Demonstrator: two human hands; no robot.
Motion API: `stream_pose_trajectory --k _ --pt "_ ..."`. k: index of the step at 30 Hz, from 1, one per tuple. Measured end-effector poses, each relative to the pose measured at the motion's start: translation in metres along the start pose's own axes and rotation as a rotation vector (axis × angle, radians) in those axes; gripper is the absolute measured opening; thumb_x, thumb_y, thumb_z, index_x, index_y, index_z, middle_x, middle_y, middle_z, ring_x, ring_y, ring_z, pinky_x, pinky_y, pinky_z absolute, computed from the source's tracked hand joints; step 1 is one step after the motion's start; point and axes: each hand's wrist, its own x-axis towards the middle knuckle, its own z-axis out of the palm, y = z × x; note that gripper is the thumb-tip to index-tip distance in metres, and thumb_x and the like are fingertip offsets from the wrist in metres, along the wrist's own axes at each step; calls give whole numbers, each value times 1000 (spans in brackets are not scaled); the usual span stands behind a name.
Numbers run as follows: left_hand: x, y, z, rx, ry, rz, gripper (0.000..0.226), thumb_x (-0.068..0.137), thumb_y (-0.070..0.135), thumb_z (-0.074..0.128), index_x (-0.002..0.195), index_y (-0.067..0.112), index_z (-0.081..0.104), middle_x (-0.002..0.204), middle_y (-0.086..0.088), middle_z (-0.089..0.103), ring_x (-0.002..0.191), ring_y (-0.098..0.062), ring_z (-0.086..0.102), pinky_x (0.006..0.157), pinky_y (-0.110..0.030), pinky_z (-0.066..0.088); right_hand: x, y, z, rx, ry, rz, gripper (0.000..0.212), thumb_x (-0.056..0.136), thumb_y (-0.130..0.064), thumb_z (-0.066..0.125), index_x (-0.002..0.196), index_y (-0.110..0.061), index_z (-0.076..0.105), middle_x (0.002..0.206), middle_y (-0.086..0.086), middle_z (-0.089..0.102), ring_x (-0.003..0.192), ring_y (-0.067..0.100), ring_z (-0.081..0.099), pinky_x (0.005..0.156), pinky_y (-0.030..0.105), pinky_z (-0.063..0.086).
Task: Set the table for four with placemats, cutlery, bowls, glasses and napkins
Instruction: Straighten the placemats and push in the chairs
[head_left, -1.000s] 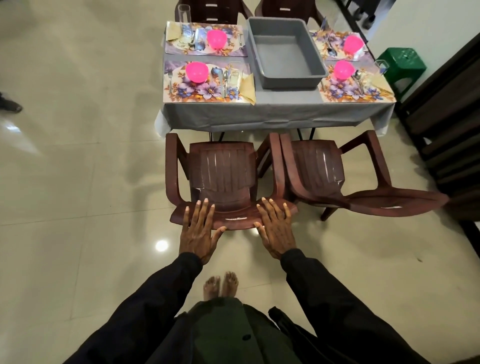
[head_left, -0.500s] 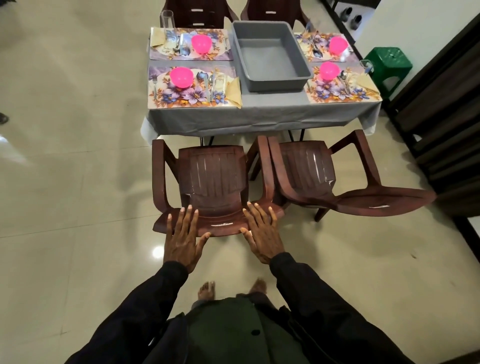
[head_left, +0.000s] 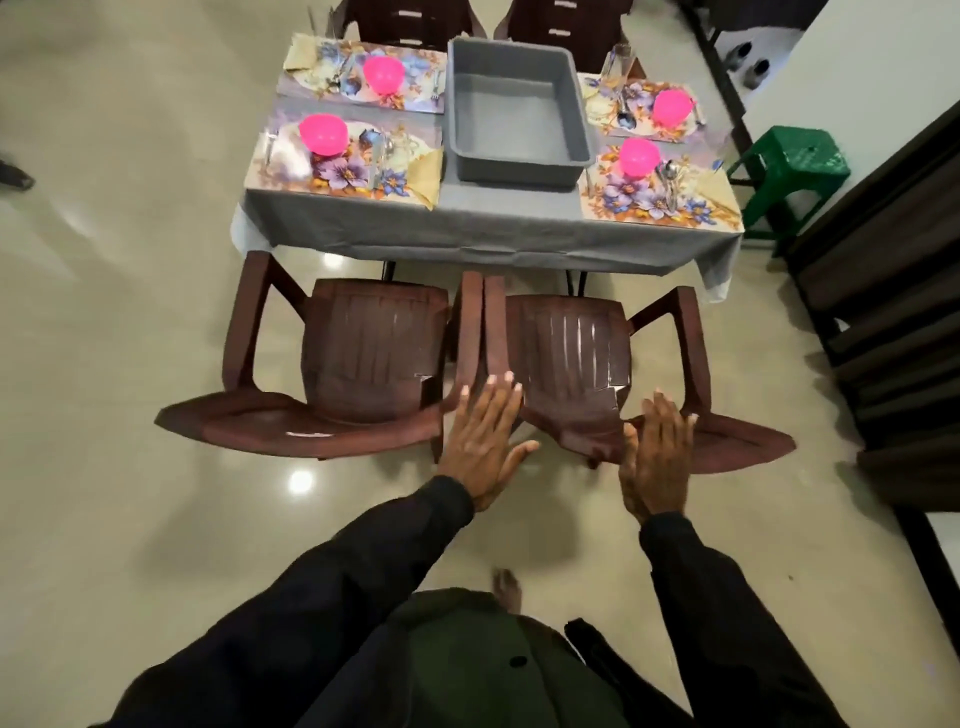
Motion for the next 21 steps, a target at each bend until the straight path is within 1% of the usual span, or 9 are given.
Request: stream_pose_trajectory --k 2,4,6,8,10,13,16,21 --pt "17 50 21 29 -12 31 77 105 62 16 163 13 3 171 -8 -8 157 -23 -11 127 -52 0 0 59 -4 -78 -90 20 58 107 -42 23 149 -6 44 160 13 36 151 30 27 123 59 12" --pt "28 89 42 48 -61 41 80 104 65 15 163 14 -2 170 -9 -14 157 -24 -16 127 -53 -1 2 106 -4 -135 -214 -17 64 106 -48 18 150 -10 44 161 11 35 153 29 22 122 62 10" --pt "30 116 66 99 -129 25 83 102 68 12 162 14 -7 169 -9 -20 155 -24 -20 126 -54 0 0 133 -2 -179 -286 -85 63 105 -48 19 150 -13 45 162 8 34 154 27 21 122 61 10" --pt "30 126 82 135 -156 -35 86 101 71 11 162 13 -10 168 -9 -22 155 -24 -21 126 -54 4 0 139 0 -191 -288 -128 59 105 -46 24 150 -16 47 162 5 35 154 25 22 123 59 9" --pt "34 130 87 123 -142 -88 87 100 72 9 162 14 -8 169 -8 -19 156 -24 -17 126 -55 9 2 137 -1 -174 -261 -128 56 104 -44 28 149 -17 48 161 5 37 152 26 26 123 59 9" --pt "43 131 86 105 -134 -127 86 99 72 6 163 15 -5 170 -9 -14 157 -24 -13 125 -56 11 3 134 -1 -154 -227 -131 56 103 -42 29 148 -16 49 158 6 40 151 28 29 123 59 9" --pt "49 132 86 101 -131 -158 87 99 73 6 163 15 0 171 -8 -11 157 -24 -10 126 -56 11 4 135 0 -148 -212 -135 57 103 -43 27 149 -17 48 158 7 40 151 28 28 122 60 9" --pt "50 132 88 122 -125 -165 87 99 73 10 164 16 1 171 -8 -12 157 -24 -11 125 -55 7 4 132 1 -139 -213 -130 58 104 -45 24 149 -17 48 160 7 38 151 29 29 122 60 7"
